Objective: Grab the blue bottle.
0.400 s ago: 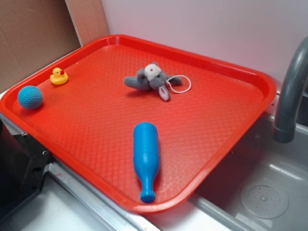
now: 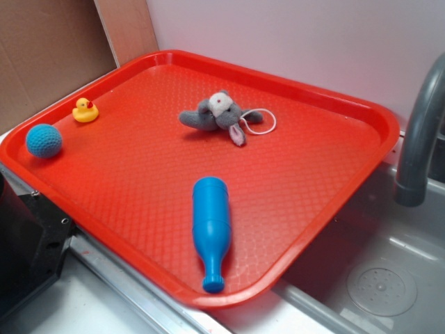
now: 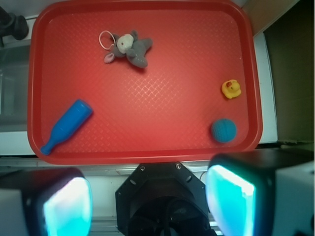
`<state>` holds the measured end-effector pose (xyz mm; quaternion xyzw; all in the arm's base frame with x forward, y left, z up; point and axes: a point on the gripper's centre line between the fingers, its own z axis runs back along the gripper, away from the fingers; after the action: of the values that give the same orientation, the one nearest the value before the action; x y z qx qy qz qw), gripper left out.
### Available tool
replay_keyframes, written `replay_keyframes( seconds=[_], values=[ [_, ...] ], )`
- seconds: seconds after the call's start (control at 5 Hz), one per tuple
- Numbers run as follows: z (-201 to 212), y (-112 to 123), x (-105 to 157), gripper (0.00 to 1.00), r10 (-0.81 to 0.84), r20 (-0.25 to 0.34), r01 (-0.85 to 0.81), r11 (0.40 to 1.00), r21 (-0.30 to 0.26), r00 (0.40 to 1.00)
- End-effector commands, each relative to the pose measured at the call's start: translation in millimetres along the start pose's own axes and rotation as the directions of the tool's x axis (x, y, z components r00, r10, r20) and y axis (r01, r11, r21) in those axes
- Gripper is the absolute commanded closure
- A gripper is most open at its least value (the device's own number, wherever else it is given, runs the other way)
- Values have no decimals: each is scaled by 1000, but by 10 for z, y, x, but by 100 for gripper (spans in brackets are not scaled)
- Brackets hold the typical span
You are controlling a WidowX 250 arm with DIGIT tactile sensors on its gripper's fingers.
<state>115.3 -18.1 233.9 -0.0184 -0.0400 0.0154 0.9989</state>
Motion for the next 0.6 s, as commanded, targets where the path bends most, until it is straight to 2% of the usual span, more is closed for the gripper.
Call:
replay_keyframes(
  seconds=[0.0, 0.2, 0.4],
  values=[
    [6, 41, 39, 0, 3, -21, -4, 1000, -28, 1000],
    [-55, 27, 63, 0, 94, -29, -95, 993, -64, 995],
    [-154, -12, 122, 0, 241, -69, -246, 965, -87, 968]
  ],
)
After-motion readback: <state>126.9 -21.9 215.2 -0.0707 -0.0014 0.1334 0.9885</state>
